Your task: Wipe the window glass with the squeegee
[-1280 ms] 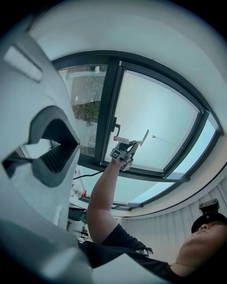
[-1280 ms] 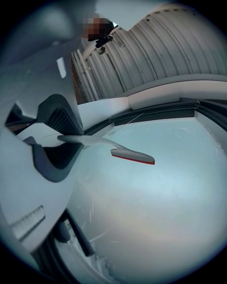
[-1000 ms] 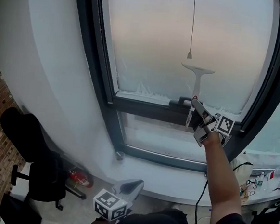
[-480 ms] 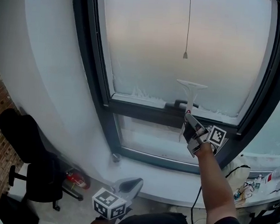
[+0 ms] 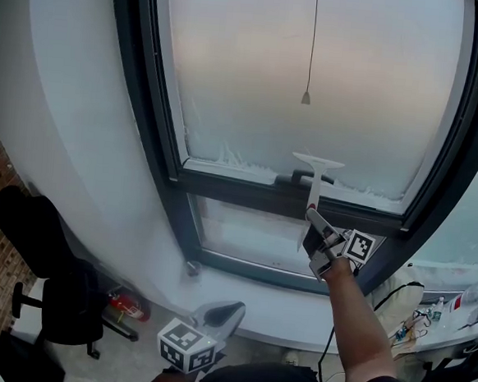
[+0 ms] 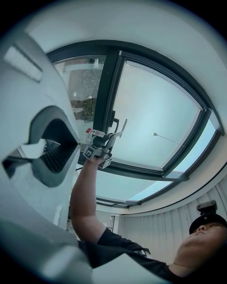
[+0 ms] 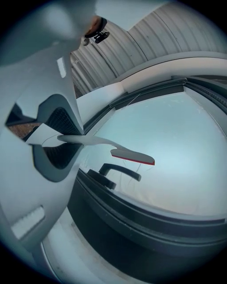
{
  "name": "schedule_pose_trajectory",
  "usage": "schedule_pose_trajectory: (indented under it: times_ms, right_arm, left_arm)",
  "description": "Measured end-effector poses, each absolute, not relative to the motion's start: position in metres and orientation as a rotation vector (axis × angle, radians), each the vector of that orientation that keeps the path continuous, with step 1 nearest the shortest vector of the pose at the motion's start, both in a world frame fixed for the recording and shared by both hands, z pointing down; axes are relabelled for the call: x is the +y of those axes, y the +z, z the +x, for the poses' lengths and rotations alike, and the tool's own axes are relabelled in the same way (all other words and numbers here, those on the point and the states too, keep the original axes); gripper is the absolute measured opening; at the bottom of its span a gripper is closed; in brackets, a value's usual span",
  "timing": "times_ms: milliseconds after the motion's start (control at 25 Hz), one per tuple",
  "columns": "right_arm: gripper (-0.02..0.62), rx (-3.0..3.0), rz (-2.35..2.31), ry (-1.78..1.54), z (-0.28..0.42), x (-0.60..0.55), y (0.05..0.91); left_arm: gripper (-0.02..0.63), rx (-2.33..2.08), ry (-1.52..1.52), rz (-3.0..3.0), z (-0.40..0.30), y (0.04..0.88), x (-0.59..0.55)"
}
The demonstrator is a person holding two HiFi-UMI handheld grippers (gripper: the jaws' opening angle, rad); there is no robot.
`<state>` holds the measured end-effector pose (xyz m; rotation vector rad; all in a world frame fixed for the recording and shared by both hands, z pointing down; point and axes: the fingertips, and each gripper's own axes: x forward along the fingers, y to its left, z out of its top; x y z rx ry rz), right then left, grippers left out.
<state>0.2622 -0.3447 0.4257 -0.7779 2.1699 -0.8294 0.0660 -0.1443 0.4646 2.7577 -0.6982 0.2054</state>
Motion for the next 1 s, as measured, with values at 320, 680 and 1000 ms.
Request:
schedule_pose_trajectory:
  times_ms: [320, 680, 1000]
  right_arm:
    - [0.08, 2.144, -0.772, -0.903, 0.252, -0.344, 0.454]
    - [0.08, 2.15, -0.767, -0.926, 0.25, -0.345, 0.461]
    - [0.08, 2.144, -0.772, -0.901, 0.254, -0.339, 0.456]
  left_arm:
    - [0.0, -0.675, 0.23, 2.754, 0.074, 0.468, -0.147]
    - [0.0, -0.676, 0.24, 2.752, 0.08, 0.468, -0.147]
    - [0.0, -0.666, 0.246, 2.765, 0.084, 0.466, -0.146]
